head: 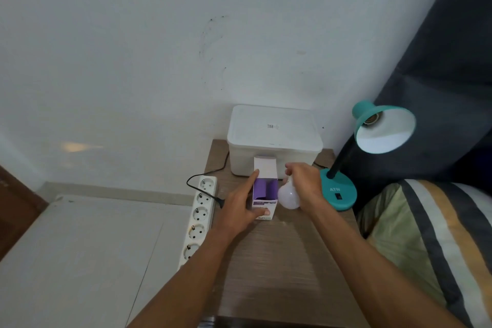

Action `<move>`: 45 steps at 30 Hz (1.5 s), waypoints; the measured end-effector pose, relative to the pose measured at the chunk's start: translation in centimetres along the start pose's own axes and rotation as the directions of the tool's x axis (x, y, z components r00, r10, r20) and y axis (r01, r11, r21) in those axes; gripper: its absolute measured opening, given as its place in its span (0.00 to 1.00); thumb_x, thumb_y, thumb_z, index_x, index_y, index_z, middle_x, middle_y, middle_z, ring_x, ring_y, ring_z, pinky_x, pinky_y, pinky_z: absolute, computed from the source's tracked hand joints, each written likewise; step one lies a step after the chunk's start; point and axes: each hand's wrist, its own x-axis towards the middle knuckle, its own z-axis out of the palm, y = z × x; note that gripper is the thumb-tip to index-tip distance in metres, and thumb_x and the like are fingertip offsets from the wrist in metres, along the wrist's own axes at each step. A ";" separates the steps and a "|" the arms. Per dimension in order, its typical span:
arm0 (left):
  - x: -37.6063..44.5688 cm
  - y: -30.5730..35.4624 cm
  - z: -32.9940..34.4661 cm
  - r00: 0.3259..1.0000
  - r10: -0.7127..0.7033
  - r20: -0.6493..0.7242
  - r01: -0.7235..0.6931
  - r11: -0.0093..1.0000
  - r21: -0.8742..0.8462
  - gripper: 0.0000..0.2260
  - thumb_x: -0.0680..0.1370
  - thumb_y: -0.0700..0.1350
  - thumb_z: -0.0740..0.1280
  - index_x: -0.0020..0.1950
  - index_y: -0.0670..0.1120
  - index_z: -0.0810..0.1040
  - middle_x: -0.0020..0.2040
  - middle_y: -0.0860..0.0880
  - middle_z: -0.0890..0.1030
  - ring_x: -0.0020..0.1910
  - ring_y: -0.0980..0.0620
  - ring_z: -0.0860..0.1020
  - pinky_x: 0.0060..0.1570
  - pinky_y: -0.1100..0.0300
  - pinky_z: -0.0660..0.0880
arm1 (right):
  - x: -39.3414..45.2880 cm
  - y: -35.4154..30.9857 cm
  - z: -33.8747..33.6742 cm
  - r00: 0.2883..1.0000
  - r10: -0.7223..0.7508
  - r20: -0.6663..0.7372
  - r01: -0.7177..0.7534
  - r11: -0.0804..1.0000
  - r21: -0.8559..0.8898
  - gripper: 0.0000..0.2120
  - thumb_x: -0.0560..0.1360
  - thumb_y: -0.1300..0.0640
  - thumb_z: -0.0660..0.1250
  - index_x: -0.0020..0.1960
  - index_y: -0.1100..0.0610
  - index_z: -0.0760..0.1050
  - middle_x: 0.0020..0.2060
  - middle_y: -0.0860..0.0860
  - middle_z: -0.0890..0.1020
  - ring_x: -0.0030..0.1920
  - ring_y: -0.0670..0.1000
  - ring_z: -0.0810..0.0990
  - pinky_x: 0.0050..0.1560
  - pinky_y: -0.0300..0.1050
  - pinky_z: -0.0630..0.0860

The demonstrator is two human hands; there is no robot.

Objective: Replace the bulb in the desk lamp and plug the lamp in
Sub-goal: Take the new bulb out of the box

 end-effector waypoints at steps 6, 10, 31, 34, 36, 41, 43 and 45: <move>0.0 0.4 -0.1 1.000 -0.001 0.012 0.002 1.000 -0.020 0.52 0.68 0.47 0.82 0.82 0.58 0.53 0.65 0.55 0.80 0.59 0.58 0.81 0.58 0.52 0.81 | 1.1 -0.5 0.2 0.969 0.173 0.175 -0.192 0.976 0.100 0.09 0.77 0.54 0.69 0.52 0.59 0.81 0.42 0.56 0.86 0.37 0.56 0.82 0.47 0.55 0.82; 0.0 0.3 0.0 1.000 -0.024 0.003 0.024 1.000 0.014 0.51 0.68 0.48 0.82 0.83 0.53 0.54 0.67 0.51 0.80 0.62 0.53 0.80 0.62 0.50 0.79 | 0.9 -0.6 -0.4 0.948 0.156 0.276 -0.190 0.977 0.102 0.11 0.79 0.48 0.67 0.55 0.54 0.82 0.47 0.55 0.83 0.41 0.53 0.81 0.44 0.49 0.80; 0.3 -0.1 0.4 1.000 -0.005 0.008 0.006 1.000 -0.026 0.41 0.68 0.47 0.82 0.77 0.54 0.66 0.65 0.53 0.80 0.60 0.56 0.81 0.57 0.49 0.82 | -1.8 3.5 -0.8 0.898 -0.275 0.344 0.349 0.921 -0.176 0.15 0.71 0.54 0.77 0.56 0.52 0.81 0.50 0.48 0.83 0.50 0.47 0.83 0.45 0.39 0.82; 0.0 0.2 0.4 1.000 0.002 0.010 -0.002 1.000 -0.005 0.47 0.71 0.47 0.80 0.82 0.57 0.55 0.66 0.55 0.77 0.61 0.56 0.79 0.58 0.54 0.81 | -2.0 4.0 -0.6 0.909 -0.271 0.317 0.346 0.915 -0.210 0.23 0.70 0.52 0.78 0.62 0.52 0.76 0.54 0.48 0.80 0.51 0.45 0.81 0.45 0.37 0.81; -0.5 0.3 0.5 0.996 0.093 -0.005 -0.092 0.992 0.083 0.45 0.74 0.46 0.78 0.83 0.59 0.54 0.66 0.54 0.75 0.61 0.55 0.78 0.58 0.59 0.81 | -2.0 4.1 -0.4 0.924 -0.244 0.294 0.313 0.925 -0.217 0.27 0.69 0.52 0.79 0.65 0.52 0.74 0.56 0.49 0.80 0.52 0.46 0.81 0.46 0.39 0.81; -0.8 0.1 0.9 0.984 0.180 -0.016 -0.176 0.976 0.131 0.37 0.75 0.42 0.77 0.79 0.58 0.65 0.69 0.48 0.74 0.62 0.53 0.78 0.58 0.55 0.81 | -1.6 4.0 -0.2 0.955 -0.133 0.265 0.204 0.944 -0.260 0.31 0.68 0.51 0.80 0.66 0.53 0.71 0.55 0.52 0.81 0.51 0.50 0.83 0.52 0.48 0.82; -0.6 0.0 0.9 0.982 0.190 -0.015 -0.186 0.973 0.136 0.37 0.74 0.43 0.78 0.79 0.57 0.66 0.69 0.48 0.75 0.63 0.53 0.78 0.60 0.55 0.81 | -1.7 3.9 -0.2 0.960 -0.117 0.255 0.186 0.946 -0.267 0.30 0.68 0.51 0.80 0.64 0.54 0.71 0.54 0.52 0.81 0.51 0.50 0.82 0.51 0.48 0.82; -0.6 0.0 0.8 0.979 0.204 -0.015 -0.199 0.969 0.148 0.38 0.73 0.43 0.78 0.79 0.56 0.66 0.69 0.47 0.75 0.62 0.53 0.78 0.60 0.56 0.80 | -1.8 3.9 -0.1 0.969 -0.100 0.224 0.160 0.950 -0.267 0.28 0.66 0.51 0.81 0.60 0.55 0.73 0.53 0.51 0.81 0.51 0.50 0.82 0.52 0.50 0.82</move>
